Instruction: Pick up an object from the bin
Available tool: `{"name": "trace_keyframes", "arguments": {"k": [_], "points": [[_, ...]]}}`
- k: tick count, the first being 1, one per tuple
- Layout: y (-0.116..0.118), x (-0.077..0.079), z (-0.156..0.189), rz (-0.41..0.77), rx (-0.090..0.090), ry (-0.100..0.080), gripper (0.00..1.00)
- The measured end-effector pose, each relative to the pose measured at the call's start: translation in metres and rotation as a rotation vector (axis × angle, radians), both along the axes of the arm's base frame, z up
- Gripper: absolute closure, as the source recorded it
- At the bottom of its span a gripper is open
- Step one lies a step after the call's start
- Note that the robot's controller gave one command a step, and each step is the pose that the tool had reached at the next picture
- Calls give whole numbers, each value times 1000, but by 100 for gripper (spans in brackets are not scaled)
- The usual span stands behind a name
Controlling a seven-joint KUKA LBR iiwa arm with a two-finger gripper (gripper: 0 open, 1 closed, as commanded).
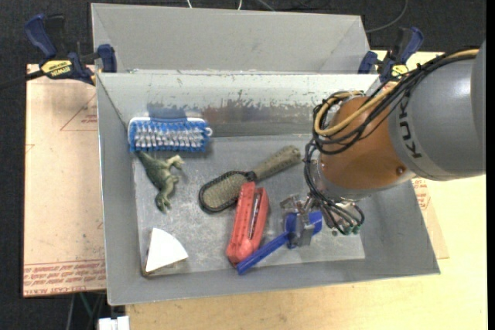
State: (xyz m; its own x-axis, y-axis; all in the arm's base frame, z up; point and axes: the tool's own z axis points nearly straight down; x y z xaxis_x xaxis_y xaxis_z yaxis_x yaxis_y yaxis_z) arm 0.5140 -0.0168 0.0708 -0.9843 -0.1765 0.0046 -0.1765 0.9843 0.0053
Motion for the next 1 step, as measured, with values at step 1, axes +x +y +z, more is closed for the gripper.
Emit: {"name": "trace_keyframes", "arguments": {"k": [1], "points": [[0,-1,14,1,0,2,100]]}}
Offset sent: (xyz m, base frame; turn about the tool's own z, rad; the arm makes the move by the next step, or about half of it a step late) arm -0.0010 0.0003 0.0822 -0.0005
